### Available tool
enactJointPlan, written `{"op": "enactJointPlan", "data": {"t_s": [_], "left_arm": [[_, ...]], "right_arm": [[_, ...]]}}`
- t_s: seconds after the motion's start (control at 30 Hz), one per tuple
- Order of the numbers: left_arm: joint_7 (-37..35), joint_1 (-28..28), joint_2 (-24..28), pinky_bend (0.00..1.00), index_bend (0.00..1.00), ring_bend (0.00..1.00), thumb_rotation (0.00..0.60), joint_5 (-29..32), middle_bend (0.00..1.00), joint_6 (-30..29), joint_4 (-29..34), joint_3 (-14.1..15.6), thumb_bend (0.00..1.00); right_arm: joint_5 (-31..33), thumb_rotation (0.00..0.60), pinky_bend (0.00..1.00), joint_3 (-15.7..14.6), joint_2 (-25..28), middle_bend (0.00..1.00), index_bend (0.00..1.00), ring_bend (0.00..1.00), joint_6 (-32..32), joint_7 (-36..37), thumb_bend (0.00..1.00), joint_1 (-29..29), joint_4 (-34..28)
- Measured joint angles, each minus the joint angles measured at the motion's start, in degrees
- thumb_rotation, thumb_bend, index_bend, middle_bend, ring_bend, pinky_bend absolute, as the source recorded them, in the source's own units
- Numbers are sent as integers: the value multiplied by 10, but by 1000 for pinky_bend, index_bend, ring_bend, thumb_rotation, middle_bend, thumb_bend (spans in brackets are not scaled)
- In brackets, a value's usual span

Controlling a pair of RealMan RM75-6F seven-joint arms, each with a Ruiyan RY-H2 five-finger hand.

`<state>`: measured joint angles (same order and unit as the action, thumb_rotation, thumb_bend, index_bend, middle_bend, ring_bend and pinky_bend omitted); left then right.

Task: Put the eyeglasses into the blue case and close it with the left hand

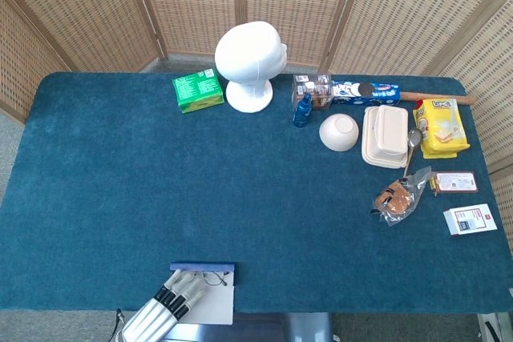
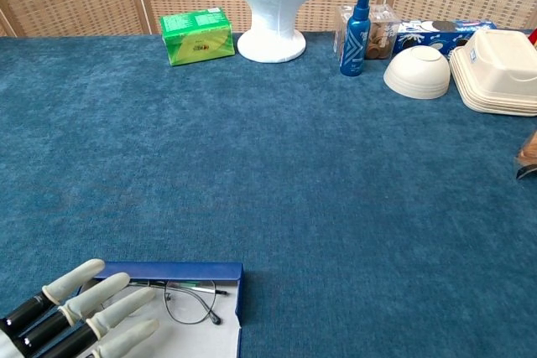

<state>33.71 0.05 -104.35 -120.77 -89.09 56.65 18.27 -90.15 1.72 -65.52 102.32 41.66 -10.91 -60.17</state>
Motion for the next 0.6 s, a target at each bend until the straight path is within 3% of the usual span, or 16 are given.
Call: {"op": "enactJointPlan", "data": {"t_s": [0.27,0.6], "left_arm": [[-8,-10,-4,0,130,0,600,-8,18,-6,3,-1,236],[-31,-14,-7,0,184,0,600,-10,41,-23,11,-1,252]], "right_arm": [[3,539,184,0,-3,100,0,0,1,6,185,-4,9],[5,537,186,-1,-2,100,0,0,0,8,184,-9,12]]}}
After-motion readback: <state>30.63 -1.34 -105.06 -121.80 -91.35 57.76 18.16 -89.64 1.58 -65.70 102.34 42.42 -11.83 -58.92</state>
